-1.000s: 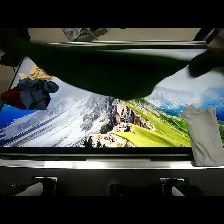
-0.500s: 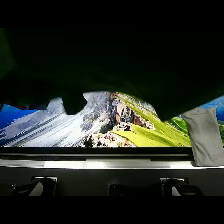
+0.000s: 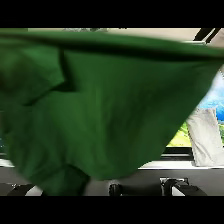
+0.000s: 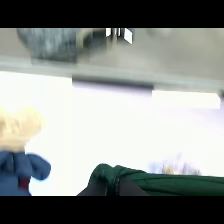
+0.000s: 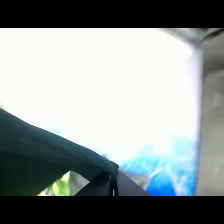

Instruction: Fold the shirts.

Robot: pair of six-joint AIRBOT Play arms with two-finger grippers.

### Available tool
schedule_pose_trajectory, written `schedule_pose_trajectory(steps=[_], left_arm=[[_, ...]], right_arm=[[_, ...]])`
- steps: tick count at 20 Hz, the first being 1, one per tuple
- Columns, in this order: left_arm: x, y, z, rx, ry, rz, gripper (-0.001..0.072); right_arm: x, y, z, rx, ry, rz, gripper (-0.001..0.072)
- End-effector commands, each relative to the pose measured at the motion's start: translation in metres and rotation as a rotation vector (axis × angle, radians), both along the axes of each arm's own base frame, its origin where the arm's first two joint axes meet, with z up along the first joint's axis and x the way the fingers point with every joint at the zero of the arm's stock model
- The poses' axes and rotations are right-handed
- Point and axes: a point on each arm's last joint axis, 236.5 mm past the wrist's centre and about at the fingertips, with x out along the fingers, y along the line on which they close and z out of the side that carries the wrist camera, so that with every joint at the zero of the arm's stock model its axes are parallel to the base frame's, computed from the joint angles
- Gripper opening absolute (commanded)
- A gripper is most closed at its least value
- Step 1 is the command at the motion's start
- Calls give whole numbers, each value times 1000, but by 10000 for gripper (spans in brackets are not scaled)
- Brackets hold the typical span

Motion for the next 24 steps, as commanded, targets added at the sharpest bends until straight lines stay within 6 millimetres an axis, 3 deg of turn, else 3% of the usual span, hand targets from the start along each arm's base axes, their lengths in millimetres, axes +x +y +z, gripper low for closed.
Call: schedule_pose_trajectory(steps=[1, 4, 6, 9, 11, 13, 15, 18, 19, 22, 24], left_arm=[[64, -1, -160, -19, 409, -82, 37], [109, -10, -289, -70, 632, -104, 37], [133, -17, -343, -76, 676, -111, 37], [171, -26, -373, -69, 594, -91, 37], [196, -27, -369, -61, 493, -68, 37], [207, -25, -360, -54, 438, -55, 37], [196, -13, -352, -13, 475, -60, 37], [141, 10, -351, 48, 674, -76, 37], [121, 10, -362, 36, 766, -88, 37], [56, 0, -410, -5, 1057, -141, 37], [36, -2, -426, -21, 1128, -142, 37]], right_arm=[[62, 5, -136, 53, 360, -3, 37], [119, 11, -237, 110, 473, -28, 37], [150, 11, -278, 137, 452, -60, 37], [200, 13, -300, 164, 303, -65, 38], [225, 14, -302, 199, 203, -91, 38], [233, 14, -303, 213, 172, -99, 38], [215, 13, -300, 172, 248, -69, 40], [138, 11, -300, 95, 559, 10, 40], [120, 18, -306, 131, 632, -1, 40], [92, 47, -346, 244, 775, 41, 40], [76, 57, -369, 287, 852, 54, 40]])
